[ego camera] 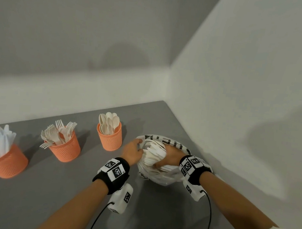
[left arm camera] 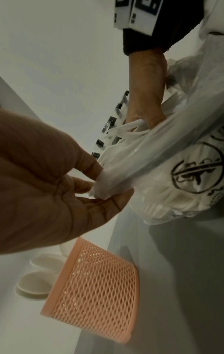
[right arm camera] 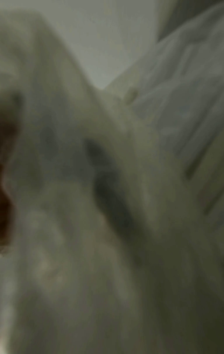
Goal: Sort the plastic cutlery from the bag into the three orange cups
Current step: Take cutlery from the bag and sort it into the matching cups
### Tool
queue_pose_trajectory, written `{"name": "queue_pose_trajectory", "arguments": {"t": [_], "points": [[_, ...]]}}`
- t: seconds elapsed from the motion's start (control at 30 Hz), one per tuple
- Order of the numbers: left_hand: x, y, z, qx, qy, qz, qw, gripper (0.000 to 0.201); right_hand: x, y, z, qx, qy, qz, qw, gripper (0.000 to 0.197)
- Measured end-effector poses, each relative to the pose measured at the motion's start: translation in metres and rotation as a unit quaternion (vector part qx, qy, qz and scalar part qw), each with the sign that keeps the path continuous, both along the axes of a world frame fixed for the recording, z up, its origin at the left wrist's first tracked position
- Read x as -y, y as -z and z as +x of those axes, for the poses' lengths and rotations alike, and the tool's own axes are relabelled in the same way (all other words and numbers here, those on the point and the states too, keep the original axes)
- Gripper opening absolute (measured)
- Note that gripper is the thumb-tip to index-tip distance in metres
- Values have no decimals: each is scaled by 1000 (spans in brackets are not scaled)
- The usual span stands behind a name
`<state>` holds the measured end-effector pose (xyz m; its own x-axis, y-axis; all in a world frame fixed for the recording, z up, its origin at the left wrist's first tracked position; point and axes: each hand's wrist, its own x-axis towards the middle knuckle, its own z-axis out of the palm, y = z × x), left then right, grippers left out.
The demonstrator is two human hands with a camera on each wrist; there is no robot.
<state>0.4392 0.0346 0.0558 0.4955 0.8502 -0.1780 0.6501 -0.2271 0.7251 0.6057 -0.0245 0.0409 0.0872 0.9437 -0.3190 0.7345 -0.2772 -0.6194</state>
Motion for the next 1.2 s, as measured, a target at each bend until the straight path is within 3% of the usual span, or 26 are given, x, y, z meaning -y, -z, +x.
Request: {"name": "queue_pose_trajectory", "arguments": {"t": [0.07,0.2,0.3,0.43,0.5,0.6,0.67,0.8,0.97,1.1,1.2], "points": [[1,-1,-1,3,0,-4,1000,45,0,0,-1,20,3,12,1000,87],[1,-1,-2,14,-9,-13,1000,44,2,-5,-7,45,1,58,997,57],[1,-1,-2,34,-19,-29,999,39,4,-9,-14,16,12,115,993,47],[1,-2,-6,58,-14,-67,996,36,0,-23,-21,-70,65,177,979,21],[0,-4,-11,81,-11,-59,995,33,-4,-38,-28,-130,114,210,962,30],[-2,-13,-22,163,-69,-34,984,25,-15,-54,-36,-252,192,236,919,26],[-6,-18,-32,237,-125,-53,962,24,-27,-59,-43,-330,227,229,887,23],[-6,-28,-57,361,-200,-224,883,23,-48,-67,-72,-431,242,231,838,24],[1,-22,-92,399,-227,-401,793,38,-67,-73,-133,-467,217,244,822,23],[-2,-21,-120,465,-245,-464,713,50,-78,-71,-185,-483,221,256,808,25],[-4,-30,-135,495,-242,-452,701,38,-80,-67,-218,-464,228,256,817,19]]}}
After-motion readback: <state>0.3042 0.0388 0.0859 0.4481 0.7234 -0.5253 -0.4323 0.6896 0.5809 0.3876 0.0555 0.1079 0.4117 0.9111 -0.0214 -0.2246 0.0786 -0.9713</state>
